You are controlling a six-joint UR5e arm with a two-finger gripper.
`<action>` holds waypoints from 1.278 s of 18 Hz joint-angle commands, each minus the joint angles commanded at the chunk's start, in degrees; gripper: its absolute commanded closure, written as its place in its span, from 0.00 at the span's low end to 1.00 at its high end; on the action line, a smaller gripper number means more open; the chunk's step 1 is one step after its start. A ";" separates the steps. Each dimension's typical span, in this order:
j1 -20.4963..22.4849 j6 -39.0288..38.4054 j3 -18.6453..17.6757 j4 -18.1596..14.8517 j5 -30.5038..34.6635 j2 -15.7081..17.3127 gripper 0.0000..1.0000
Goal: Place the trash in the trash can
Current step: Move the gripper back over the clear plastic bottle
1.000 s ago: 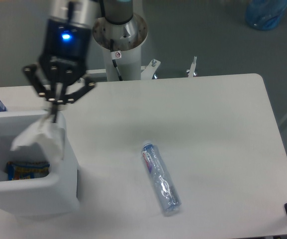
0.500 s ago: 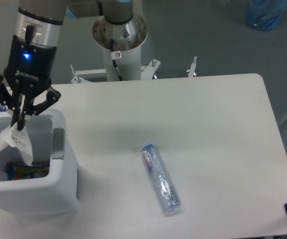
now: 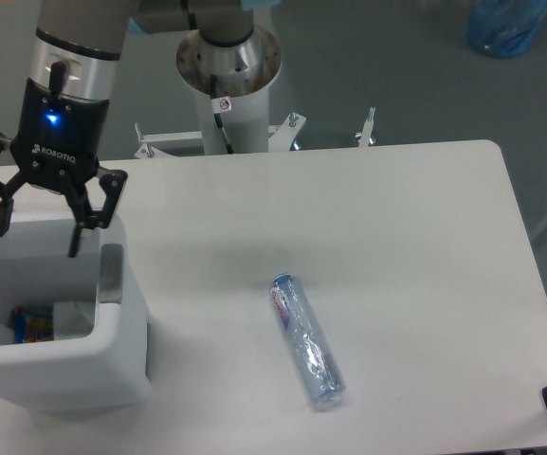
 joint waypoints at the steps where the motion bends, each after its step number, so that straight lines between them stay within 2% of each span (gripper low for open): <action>1: 1.31 0.00 0.00 -0.09 0.61 0.09 0.00; 6: 9.31 0.44 -1.49 0.09 1.15 -0.44 0.00; 8: 10.90 0.79 -0.88 -0.35 2.28 -0.88 0.00; 10: 14.23 1.23 -0.62 -0.44 3.78 -0.97 0.00; 13: 16.17 2.63 0.17 -0.70 4.66 -2.72 0.00; 15: 17.23 3.95 -0.17 -1.66 7.72 -3.42 0.00; 17: 17.41 3.95 -0.09 -2.11 11.15 -5.09 0.00; 21: 17.32 3.95 0.79 -1.41 15.90 -11.06 0.00; 23: 17.32 3.60 0.97 -0.89 16.09 -14.22 0.00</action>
